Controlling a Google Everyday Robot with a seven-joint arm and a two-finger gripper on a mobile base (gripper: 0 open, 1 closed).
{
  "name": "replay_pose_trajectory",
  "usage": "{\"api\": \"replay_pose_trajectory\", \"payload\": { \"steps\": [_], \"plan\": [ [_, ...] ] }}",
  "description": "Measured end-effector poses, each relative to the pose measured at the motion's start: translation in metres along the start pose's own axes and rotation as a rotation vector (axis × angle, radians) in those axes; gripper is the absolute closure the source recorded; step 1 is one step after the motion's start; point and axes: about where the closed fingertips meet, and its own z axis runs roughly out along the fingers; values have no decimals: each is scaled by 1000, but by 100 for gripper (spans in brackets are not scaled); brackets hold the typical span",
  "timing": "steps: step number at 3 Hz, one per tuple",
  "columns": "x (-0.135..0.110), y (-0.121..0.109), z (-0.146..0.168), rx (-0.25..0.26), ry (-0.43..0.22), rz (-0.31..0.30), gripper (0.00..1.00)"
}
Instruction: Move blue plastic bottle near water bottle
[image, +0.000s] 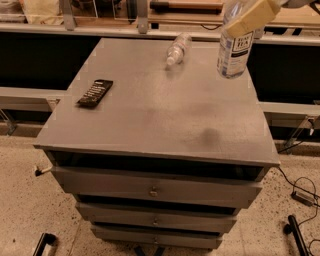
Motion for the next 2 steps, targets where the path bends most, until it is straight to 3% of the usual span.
{"api": "replay_pose_trajectory", "payload": {
  "steps": [2],
  "plan": [
    [0,-4,9,2,-41,71,100]
  ]
}}
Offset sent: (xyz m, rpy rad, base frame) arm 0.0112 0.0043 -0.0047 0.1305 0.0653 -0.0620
